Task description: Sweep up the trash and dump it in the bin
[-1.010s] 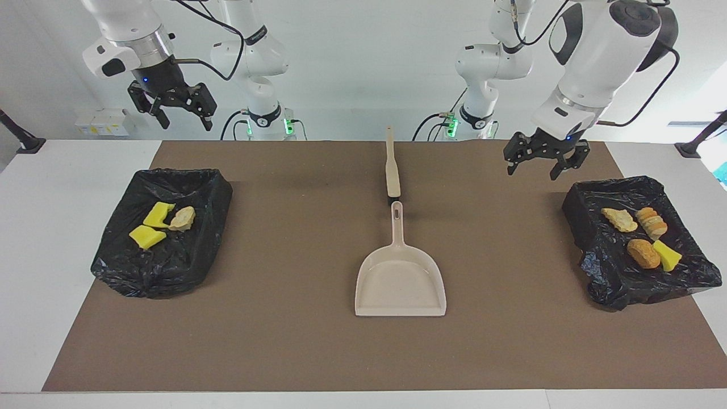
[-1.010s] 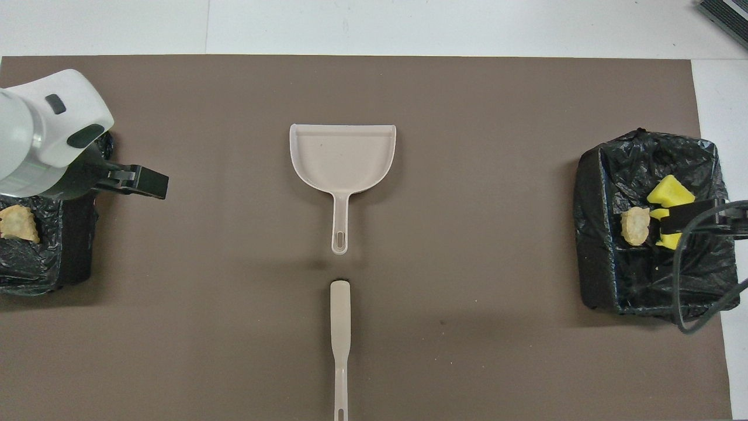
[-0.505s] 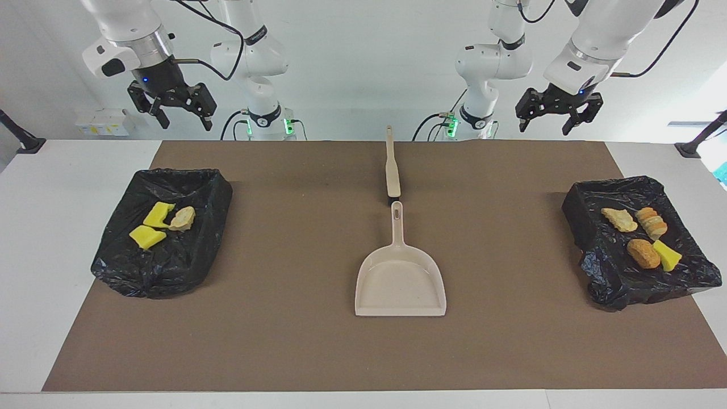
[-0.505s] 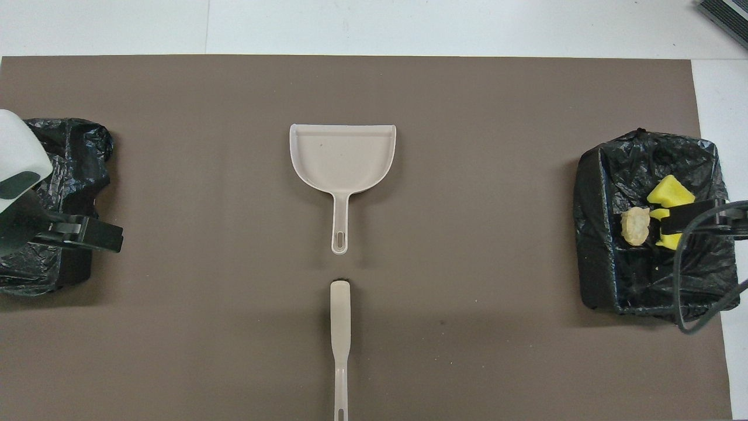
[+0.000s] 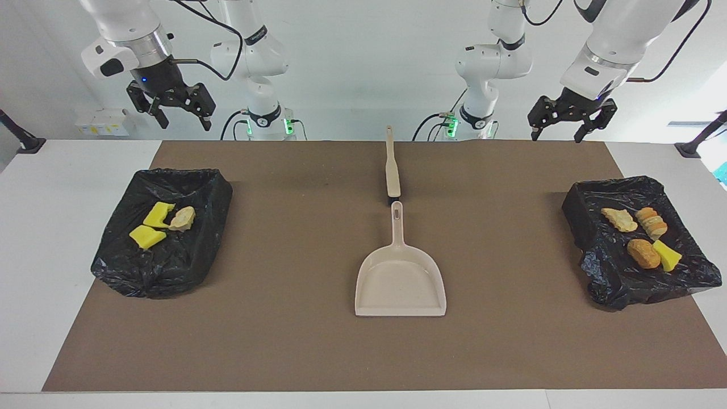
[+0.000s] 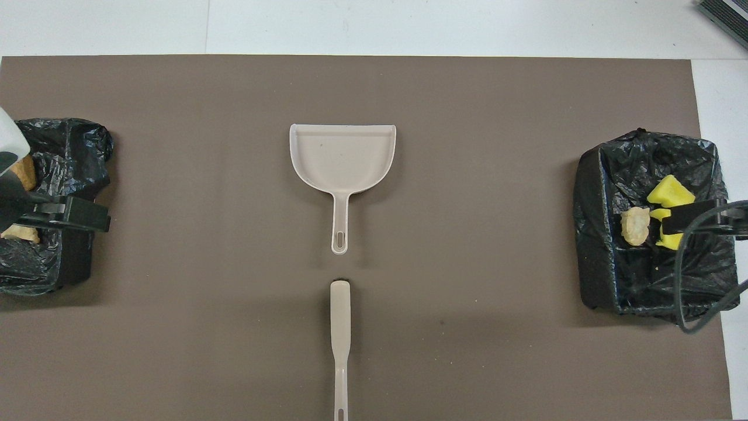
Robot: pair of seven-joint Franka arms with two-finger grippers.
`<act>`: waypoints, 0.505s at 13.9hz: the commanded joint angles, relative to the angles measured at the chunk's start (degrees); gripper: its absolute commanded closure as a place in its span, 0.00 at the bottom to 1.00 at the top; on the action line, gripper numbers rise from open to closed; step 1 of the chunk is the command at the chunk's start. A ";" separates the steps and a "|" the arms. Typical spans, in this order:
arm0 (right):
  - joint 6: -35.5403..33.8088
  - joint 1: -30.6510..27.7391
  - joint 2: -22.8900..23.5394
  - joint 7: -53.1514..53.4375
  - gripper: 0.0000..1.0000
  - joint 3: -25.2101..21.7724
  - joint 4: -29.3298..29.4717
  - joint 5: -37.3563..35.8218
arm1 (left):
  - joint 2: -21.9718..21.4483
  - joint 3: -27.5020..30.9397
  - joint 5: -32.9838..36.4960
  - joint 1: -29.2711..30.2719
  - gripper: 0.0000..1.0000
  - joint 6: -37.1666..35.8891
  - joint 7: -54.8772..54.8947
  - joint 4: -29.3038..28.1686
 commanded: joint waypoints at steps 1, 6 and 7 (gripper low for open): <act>-0.38 -0.95 -0.50 0.48 0.00 0.14 -0.25 -0.18 | 3.58 -0.23 0.70 0.62 0.00 -1.16 0.39 5.40; -7.14 -1.48 5.45 0.57 0.00 0.32 7.46 -0.43 | 3.77 -0.23 0.88 0.53 0.00 -1.35 0.47 5.68; -7.07 -1.57 6.35 0.57 0.00 0.32 8.27 -0.70 | 3.68 -0.23 0.88 0.53 0.00 -1.26 0.48 5.68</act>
